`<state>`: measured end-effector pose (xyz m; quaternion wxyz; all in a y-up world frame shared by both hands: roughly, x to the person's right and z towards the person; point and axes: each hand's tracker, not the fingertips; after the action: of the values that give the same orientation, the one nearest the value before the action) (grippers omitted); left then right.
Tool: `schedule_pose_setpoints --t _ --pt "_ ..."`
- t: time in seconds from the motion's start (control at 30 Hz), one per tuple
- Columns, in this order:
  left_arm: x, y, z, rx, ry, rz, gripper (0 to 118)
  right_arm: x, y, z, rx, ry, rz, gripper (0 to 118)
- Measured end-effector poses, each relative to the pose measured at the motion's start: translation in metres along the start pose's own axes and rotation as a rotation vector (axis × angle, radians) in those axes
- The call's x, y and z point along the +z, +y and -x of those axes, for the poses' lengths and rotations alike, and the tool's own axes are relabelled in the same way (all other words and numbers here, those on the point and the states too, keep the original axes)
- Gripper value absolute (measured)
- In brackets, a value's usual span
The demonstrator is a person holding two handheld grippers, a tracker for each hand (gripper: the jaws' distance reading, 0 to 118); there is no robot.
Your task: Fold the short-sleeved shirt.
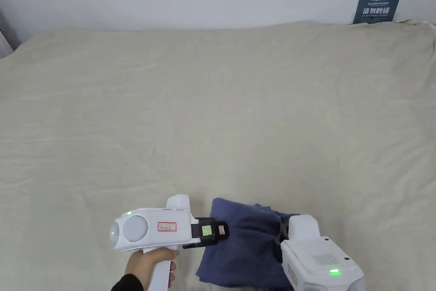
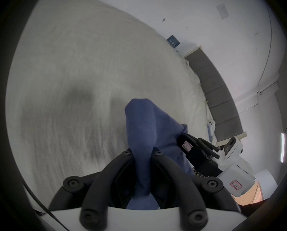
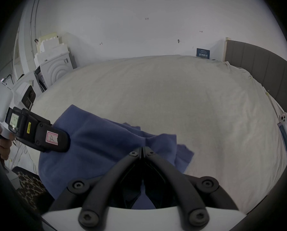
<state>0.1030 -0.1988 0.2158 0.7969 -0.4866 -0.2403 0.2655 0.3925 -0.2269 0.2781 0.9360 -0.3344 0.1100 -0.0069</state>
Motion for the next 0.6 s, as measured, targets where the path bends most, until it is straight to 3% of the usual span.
schedule_pose_setpoints --t 0.23,0.6 --pt "0.057 0.036 0.025 -0.021 0.074 -0.077 13 0.053 0.067 -0.008 0.01 0.016 -0.212 0" --pt "0.188 0.096 0.109 -0.019 0.36 -0.17 13 0.109 0.154 -0.009 0.085 -0.029 -0.43 0"
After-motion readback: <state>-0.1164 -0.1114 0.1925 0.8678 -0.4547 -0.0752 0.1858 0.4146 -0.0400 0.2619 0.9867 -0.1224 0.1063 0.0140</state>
